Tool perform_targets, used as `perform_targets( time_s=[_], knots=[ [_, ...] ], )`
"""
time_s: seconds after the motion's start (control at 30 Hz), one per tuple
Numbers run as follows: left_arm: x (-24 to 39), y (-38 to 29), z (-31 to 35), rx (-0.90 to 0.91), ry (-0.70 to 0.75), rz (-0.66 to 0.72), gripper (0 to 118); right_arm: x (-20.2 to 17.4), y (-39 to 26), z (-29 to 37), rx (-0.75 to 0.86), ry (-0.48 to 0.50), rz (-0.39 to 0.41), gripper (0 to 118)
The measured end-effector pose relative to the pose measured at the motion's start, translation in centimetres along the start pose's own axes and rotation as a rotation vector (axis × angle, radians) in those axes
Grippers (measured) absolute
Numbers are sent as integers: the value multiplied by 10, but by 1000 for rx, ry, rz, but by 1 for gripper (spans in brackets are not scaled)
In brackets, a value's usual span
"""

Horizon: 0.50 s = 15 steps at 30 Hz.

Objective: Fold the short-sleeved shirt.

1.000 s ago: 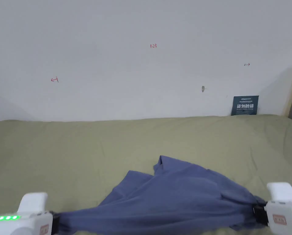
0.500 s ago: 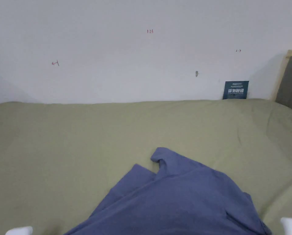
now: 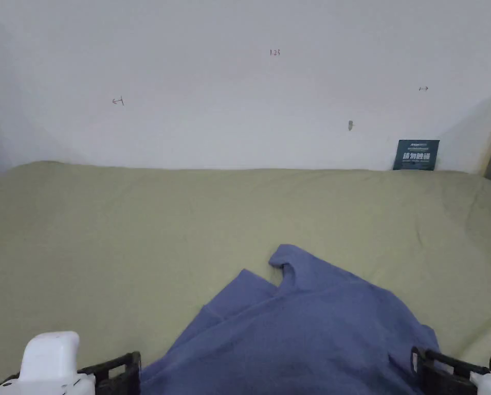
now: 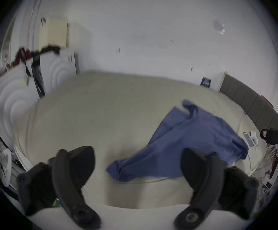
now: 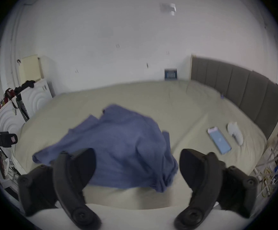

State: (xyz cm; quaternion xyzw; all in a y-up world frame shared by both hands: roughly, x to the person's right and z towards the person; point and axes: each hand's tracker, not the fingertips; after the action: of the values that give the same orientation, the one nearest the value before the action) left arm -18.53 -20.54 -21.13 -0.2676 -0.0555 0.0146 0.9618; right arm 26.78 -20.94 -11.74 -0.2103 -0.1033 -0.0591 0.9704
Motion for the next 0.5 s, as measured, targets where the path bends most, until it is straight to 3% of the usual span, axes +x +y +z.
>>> perform_targets(
  time_s=[0.07, 0.1, 0.13, 0.2, 0.5],
  knots=[
    [19, -2, 25, 107, 12, 15, 61, -21, 3, 24, 106, 5, 17, 60],
    [25, -3, 34, 151, 10, 15, 18, -32, 3, 30, 114, 18, 36, 25],
    [31, -4, 40, 155, 3, 1, 0, -42, 4, 34, 126, 9, 44, 2],
    [48, -5, 59, 212, 12, -8, 0, -56, 0, 47, 201, -15, 59, 1],
    [30, -16, 79, 207, 50, -40, 0, -71, -8, 53, 156, 28, 64, 2]
  ],
)
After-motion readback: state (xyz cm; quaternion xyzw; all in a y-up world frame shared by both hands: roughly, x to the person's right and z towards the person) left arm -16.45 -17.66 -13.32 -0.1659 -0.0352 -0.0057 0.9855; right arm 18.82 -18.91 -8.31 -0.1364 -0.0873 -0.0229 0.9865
